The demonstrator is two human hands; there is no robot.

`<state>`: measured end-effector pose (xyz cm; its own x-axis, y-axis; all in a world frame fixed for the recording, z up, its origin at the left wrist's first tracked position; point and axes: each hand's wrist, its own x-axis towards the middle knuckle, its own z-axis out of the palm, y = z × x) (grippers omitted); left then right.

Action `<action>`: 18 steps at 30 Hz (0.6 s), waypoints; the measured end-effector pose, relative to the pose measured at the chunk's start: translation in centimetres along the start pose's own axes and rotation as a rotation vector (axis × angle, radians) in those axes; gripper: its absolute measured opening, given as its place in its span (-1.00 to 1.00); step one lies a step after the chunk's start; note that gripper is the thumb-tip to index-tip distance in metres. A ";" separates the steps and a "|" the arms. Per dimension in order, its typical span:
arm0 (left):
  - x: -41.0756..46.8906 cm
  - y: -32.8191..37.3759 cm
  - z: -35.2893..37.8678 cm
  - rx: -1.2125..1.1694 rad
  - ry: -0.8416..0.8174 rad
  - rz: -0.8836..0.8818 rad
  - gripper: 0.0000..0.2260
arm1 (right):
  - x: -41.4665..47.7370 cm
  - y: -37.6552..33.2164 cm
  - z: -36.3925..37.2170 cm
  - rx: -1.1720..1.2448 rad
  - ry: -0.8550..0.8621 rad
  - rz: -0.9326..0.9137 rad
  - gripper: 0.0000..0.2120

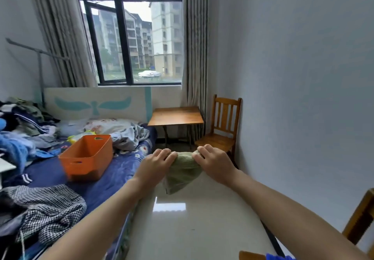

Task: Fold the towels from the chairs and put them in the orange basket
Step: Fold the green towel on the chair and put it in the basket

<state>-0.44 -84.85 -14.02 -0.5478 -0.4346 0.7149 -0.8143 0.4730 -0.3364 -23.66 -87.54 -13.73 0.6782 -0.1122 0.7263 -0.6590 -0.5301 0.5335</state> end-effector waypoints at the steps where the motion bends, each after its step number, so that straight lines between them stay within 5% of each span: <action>1: -0.9 -1.4 -0.7 0.001 -0.007 -0.006 -0.63 | 1.4 -1.0 0.5 0.011 0.000 -0.003 -0.79; 8: -6.0 -6.3 -2.8 0.070 -0.009 -0.065 -0.39 | 6.7 -5.5 4.1 0.073 0.003 -0.098 -0.83; 15: -7.8 -9.1 0.0 0.095 -0.016 -0.140 -0.42 | 8.9 -5.5 9.2 0.122 -0.026 -0.192 -0.83; 18: -7.2 -10.7 2.1 0.117 0.002 -0.143 -0.64 | 9.5 -4.6 12.1 0.138 -0.007 -0.205 -0.85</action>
<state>11.81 -88.38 -16.90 -0.4241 -0.4895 0.7619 -0.9008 0.3142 -0.2996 -10.28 -96.35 -14.51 0.7959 0.0039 0.6054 -0.4570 -0.6519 0.6050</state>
